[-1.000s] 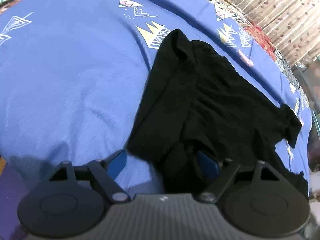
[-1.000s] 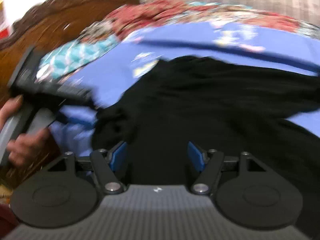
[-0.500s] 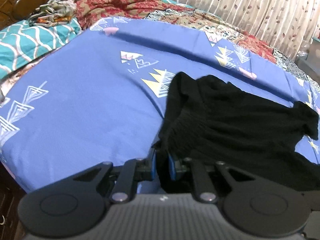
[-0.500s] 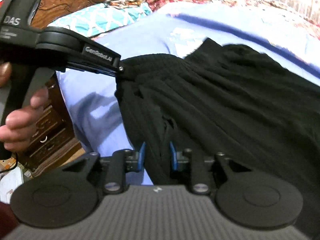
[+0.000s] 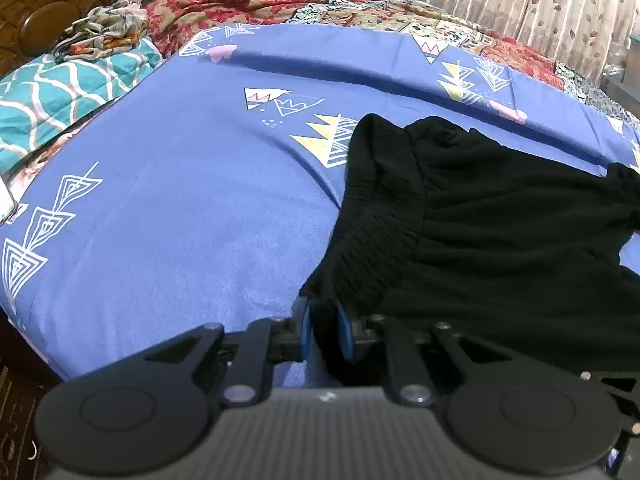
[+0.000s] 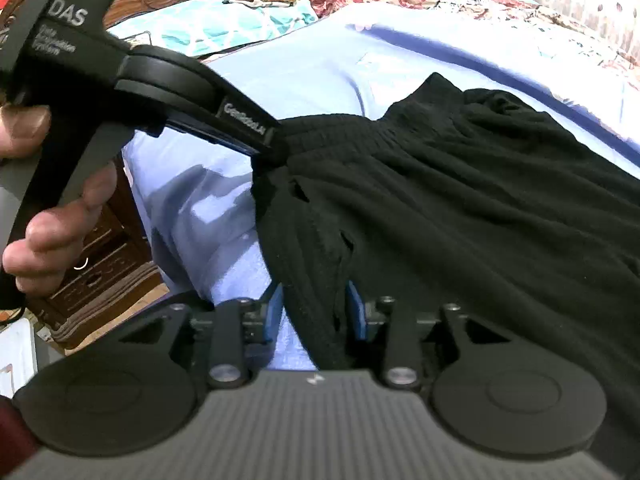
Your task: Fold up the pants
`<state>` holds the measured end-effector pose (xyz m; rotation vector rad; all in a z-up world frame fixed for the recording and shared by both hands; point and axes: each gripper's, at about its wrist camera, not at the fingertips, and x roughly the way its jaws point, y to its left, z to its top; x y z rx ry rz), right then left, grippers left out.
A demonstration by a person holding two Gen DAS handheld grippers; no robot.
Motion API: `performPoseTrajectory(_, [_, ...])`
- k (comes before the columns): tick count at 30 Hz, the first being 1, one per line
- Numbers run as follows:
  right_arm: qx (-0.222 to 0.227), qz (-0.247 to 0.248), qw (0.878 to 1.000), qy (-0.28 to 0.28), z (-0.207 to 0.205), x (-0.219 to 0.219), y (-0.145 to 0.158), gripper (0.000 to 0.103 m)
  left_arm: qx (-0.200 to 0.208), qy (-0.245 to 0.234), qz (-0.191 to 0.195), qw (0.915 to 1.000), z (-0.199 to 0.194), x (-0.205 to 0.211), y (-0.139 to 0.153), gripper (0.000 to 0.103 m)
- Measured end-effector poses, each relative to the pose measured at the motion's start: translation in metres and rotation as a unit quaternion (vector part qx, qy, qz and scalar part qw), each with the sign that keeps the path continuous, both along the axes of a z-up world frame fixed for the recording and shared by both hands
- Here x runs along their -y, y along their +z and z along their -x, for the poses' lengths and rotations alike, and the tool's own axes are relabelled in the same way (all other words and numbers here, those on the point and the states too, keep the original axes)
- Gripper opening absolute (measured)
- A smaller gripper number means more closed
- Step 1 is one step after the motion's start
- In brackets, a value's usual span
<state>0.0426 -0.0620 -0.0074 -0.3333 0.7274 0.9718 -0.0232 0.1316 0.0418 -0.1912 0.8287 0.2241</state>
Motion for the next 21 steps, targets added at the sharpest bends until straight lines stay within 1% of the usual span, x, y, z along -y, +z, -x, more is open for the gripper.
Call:
performPoseTrajectory(5, [0.004,-0.012,1.000,-0.003,0.002,-0.001,0.004,0.040,-0.002,-0.001,-0.006,1.0000,0.000,0.002,0.000,0.015])
performPoseTrajectory(10, [-0.001,-0.028,0.999,-0.016,0.001,0.008,0.008,0.041,-0.005,-0.001,-0.012,0.9999,-0.001,0.004,0.000,0.015])
performPoseTrajectory(21, [-0.013,-0.035,0.999,-0.029,-0.002,0.015,0.006,0.044,-0.012,-0.001,-0.019,0.9998,-0.003,0.005,-0.001,0.016])
